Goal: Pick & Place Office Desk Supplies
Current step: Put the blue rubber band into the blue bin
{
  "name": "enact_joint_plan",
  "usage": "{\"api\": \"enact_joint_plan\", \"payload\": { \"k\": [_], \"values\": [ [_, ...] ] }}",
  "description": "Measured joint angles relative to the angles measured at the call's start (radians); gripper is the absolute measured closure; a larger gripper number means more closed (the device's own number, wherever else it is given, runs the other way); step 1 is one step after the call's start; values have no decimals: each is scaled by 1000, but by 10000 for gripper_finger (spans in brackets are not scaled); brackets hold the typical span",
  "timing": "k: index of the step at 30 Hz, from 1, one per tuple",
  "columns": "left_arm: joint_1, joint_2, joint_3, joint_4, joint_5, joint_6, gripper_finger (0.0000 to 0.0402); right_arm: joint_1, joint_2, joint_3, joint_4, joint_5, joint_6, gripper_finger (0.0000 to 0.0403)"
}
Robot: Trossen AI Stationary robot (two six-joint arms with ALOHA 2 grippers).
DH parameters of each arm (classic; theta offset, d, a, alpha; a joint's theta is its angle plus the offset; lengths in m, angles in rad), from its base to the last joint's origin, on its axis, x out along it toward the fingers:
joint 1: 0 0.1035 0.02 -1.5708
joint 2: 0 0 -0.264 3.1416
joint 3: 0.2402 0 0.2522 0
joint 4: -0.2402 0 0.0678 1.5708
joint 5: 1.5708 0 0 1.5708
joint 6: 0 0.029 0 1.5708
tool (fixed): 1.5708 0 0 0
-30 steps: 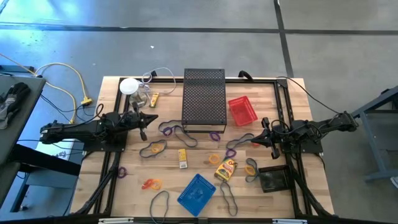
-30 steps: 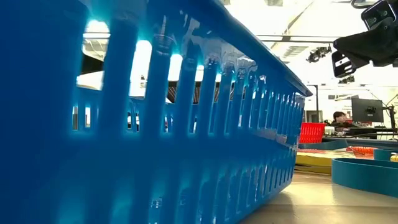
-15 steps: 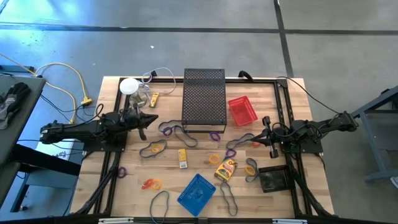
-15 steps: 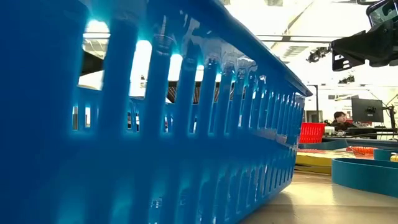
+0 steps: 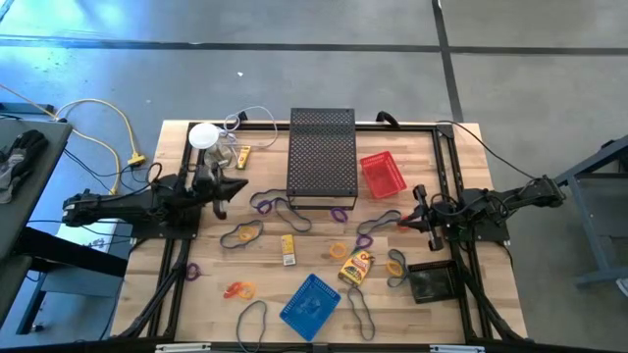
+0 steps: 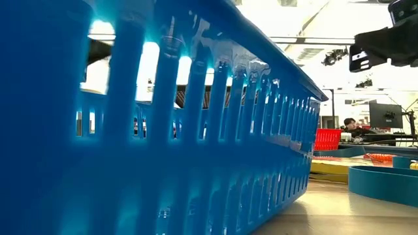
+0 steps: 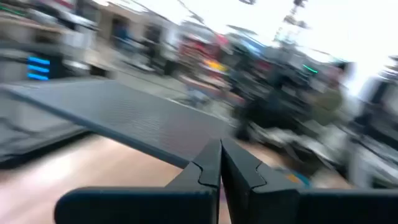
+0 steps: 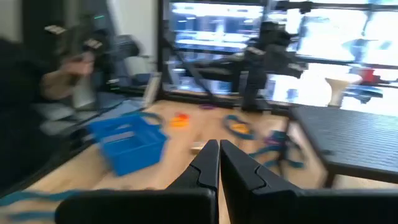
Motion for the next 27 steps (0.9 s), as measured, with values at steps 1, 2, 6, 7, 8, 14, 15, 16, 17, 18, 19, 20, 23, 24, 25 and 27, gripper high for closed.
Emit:
{"api": "enact_joint_plan", "payload": {
  "k": [1, 2, 6, 7, 8, 14, 15, 16, 17, 18, 19, 20, 23, 24, 25, 27],
  "values": [
    [-15, 17, 25, -5, 48, 13, 401, 0, 1, 0, -6, -28, 5, 401],
    [-35, 38, 55, -1, 82, 26, 401, 0, 3, 0, -5, -51, 13, 401],
    [-167, 198, 185, 15, 94, 108, 400, 0, 13, 0, 19, -67, 47, 401],
    [-208, 259, 221, 5, 72, 128, 400, 0, 16, 0, 28, -67, 52, 401],
    [-251, 325, 258, -16, 44, 144, 400, 0, 23, 0, 33, -67, 52, 401],
    [-517, 766, 532, -257, -221, 161, 400, 0, 40, 0, 40, -54, 26, 401],
    [-561, 837, 577, -307, -283, 154, 400, 0, 42, 0, 45, -54, 20, 401],
    [-600, 901, 621, -357, -348, 140, 400, 0, 43, 0, 51, -54, 9, 401],
    [-636, 959, 662, -396, -412, 119, 400, 0, 44, 0, 55, -54, 1, 401],
    [-671, 1016, 703, -424, -470, 85, 400, 0, 44, 0, 59, -54, -1, 401],
    [-702, 1064, 741, -454, -506, 34, 400, 0, 45, 0, 65, -57, -2, 401],
    [-729, 1108, 774, -501, -523, -31, 400, 0, 44, 0, 71, -64, 1, 401],
    [-788, 1219, 858, -613, -486, -244, 400, 0, 45, 0, 69, -96, 5, 401],
    [-803, 1243, 878, -625, -478, -305, 400, 0, 44, 0, 69, -107, 2, 401],
    [-819, 1267, 895, -633, -476, -355, 400, 0, 44, 0, 64, -120, 2, 401],
    [-844, 1302, 914, -630, -474, -427, 400, 0, 45, 0, 46, -147, 0, 401]
  ]
}}
